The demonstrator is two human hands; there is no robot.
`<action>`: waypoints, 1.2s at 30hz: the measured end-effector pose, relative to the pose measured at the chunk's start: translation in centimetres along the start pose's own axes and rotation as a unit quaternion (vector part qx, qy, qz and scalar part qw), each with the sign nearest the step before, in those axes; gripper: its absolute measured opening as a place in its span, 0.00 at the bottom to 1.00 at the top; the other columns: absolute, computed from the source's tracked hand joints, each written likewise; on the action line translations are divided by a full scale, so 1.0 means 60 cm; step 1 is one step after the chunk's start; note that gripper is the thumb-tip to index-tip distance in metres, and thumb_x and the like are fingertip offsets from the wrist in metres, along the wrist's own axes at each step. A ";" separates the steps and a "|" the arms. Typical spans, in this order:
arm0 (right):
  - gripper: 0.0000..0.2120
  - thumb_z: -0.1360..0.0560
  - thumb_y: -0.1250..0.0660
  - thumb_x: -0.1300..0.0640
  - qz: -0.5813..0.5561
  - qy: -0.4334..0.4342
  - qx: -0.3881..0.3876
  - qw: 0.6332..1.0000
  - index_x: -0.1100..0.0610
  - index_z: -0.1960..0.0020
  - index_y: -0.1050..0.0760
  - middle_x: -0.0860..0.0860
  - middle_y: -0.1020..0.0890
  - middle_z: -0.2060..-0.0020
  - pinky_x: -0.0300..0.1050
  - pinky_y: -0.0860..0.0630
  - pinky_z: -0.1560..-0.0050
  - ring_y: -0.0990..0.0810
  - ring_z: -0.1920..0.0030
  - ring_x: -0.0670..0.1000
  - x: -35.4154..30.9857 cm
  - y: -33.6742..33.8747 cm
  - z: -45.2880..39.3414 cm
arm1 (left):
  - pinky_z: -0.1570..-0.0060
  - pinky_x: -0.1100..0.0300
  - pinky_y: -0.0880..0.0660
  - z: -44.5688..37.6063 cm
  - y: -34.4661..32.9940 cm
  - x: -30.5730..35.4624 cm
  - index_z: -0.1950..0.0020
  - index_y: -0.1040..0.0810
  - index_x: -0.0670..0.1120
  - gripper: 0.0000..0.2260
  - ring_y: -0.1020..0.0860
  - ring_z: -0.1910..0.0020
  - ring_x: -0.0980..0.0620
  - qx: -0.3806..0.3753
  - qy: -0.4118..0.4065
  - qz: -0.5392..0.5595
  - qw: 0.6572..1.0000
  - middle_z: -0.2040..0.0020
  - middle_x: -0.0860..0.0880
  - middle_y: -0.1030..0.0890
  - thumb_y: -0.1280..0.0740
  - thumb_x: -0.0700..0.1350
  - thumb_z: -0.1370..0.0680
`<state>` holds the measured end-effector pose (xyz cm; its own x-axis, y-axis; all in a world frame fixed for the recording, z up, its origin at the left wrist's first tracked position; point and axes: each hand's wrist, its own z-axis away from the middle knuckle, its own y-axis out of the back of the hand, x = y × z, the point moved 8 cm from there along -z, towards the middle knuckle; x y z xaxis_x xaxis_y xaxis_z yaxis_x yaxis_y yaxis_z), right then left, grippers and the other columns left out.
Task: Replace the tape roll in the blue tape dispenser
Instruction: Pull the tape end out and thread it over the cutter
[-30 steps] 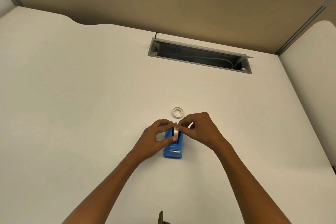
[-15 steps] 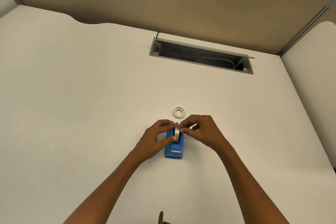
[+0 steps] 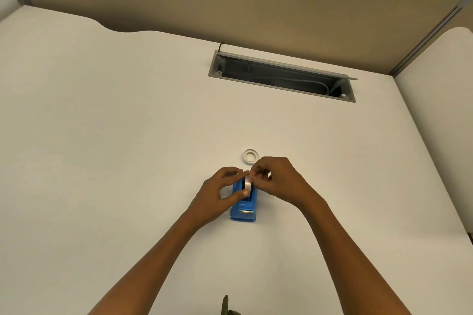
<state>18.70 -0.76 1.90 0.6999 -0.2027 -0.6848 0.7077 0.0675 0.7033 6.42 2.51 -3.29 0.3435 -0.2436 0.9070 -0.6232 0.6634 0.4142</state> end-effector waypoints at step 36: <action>0.02 0.30 0.28 0.61 -0.390 -0.206 0.132 0.888 0.57 0.59 0.21 0.51 0.21 0.67 0.39 0.27 0.66 0.25 0.67 0.47 0.073 -0.049 0.016 | 0.45 0.73 0.32 0.006 -0.002 -0.008 0.39 0.30 0.56 0.20 0.27 0.42 0.62 0.038 0.009 0.051 0.998 0.42 0.58 0.25 0.30 0.51 0.29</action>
<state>19.59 -2.81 -3.02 -0.1268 -0.4318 -0.8930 0.8764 -0.4705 0.1031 6.07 2.30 -3.76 0.2881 -0.1635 0.9435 -0.7069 0.6283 0.3248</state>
